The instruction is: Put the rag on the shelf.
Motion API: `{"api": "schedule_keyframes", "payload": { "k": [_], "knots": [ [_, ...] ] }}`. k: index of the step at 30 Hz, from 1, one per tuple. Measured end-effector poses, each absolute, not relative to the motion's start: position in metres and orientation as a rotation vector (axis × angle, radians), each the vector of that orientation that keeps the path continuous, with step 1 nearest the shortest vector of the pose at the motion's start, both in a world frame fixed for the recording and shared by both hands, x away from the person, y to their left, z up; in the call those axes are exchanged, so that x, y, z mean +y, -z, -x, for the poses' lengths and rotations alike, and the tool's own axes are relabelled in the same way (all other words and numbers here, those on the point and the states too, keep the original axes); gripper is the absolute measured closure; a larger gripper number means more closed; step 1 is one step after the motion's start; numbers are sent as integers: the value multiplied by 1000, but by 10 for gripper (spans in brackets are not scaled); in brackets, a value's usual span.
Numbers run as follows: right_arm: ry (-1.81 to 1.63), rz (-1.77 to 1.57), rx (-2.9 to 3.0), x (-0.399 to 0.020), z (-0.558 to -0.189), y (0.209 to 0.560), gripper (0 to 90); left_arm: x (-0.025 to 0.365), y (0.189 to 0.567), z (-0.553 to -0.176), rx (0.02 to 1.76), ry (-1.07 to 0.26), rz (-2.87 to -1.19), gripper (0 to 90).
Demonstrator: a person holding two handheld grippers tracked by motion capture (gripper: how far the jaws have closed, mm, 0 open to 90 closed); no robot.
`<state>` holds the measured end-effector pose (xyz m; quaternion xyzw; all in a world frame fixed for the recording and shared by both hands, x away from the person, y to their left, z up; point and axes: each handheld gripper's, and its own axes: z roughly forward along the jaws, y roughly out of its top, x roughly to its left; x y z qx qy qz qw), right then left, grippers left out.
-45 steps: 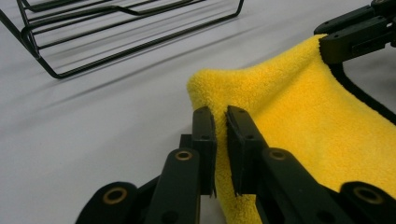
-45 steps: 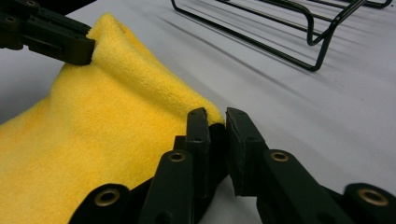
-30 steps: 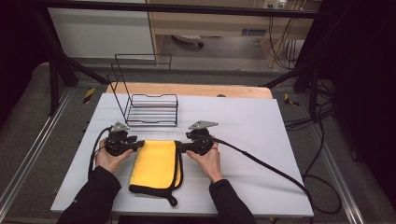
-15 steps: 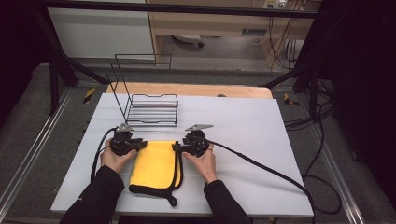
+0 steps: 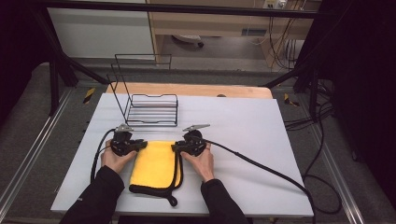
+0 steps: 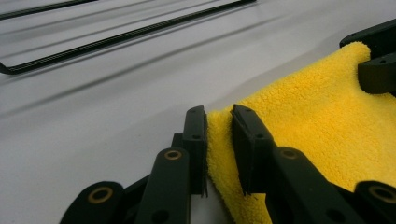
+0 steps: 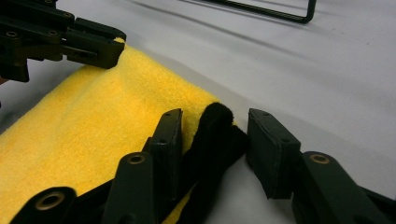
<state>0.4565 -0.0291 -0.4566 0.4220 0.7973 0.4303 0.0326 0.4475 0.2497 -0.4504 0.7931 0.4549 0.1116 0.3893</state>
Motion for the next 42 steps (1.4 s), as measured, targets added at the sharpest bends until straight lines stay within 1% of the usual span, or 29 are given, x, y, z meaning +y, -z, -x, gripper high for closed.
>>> {"api": "schedule_keyframes", "payload": {
  "k": [1,3,5,6,7,11,14,20,42],
  "knots": [
    [-1325,-1299,2454,-29,-456,457,587,249,450,-447,1156,-283,-2017,753],
    [-1323,-1302,2458,-28,-456,457,622,249,450,-447,1156,-285,-2018,763],
    [-1326,-1321,2468,-28,-457,456,665,249,450,-447,1161,-281,-2015,779],
    [-1330,-1340,2475,-28,-458,455,707,249,449,-447,1159,-280,-2017,793],
    [-1330,-1340,2475,-28,-458,455,707,249,449,-447,1163,-279,-2014,793],
    [-1338,-1361,2479,-29,-458,452,768,250,448,-448,1169,-270,-2007,818],
    [-1351,-1366,2467,-29,-457,450,779,252,447,-448,1175,-253,-1992,823],
    [-1385,-1359,2445,-29,-453,445,792,256,438,-442,1153,-271,-1957,828],
    [-1592,-1192,2296,-34,-425,402,793,268,391,-401,996,-417,-1799,828]
  ]
}}
